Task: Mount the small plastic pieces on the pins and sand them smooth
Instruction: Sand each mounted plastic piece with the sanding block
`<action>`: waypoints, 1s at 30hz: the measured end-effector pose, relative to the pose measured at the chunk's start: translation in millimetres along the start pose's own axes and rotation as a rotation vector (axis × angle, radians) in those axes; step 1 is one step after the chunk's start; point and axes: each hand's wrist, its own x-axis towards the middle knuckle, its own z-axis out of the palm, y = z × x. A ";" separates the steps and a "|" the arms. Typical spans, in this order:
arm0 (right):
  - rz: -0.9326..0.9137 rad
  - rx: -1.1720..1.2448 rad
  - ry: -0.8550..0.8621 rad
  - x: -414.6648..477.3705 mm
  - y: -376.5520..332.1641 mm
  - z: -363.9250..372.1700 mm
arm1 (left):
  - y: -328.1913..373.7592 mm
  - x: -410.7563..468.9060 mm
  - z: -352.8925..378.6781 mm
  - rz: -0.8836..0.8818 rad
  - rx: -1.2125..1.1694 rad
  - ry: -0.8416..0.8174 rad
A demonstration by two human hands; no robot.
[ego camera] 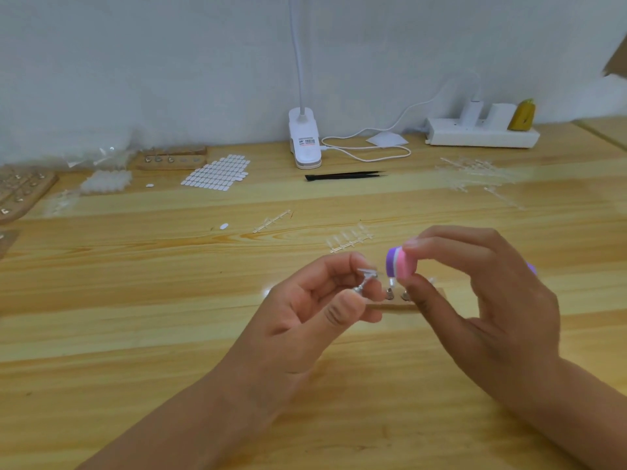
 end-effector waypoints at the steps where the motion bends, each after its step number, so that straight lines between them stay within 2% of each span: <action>1: -0.028 0.014 0.005 -0.6 -3.0 0.7 | -0.3 0.2 0.0 -0.002 0.002 -0.006; 4: -0.095 0.016 -0.043 -3.5 -2.3 0.8 | -1.8 0.8 0.3 -0.021 -0.049 -0.029; 8: 0.013 -0.009 -0.019 -0.4 3.9 -0.8 | -0.9 2.2 -0.3 -0.023 -0.151 -0.033; 12: -0.123 0.025 -0.040 -3.3 -4.9 1.0 | -1.9 1.6 -0.4 -0.035 -0.113 -0.055; 16: -0.014 -0.023 -0.047 -0.6 6.2 -0.9 | -0.9 0.1 -0.4 -0.019 -0.081 -0.019; 18: -0.052 -0.011 -0.014 0.5 -0.6 -0.4 | -0.1 0.0 -1.3 -0.036 -0.062 -0.009; 21: -0.140 0.017 -0.054 -2.2 -3.2 0.2 | 0.1 -0.6 -1.4 -0.072 -0.049 -0.020; 25: -0.049 -0.043 -0.031 -0.1 5.9 -1.5 | 1.9 0.5 -0.9 -0.073 -0.148 -0.005; 30: -0.146 -0.009 -0.056 -2.7 1.2 0.6 | -1.7 -0.3 -0.5 -0.096 -0.204 -0.047</action>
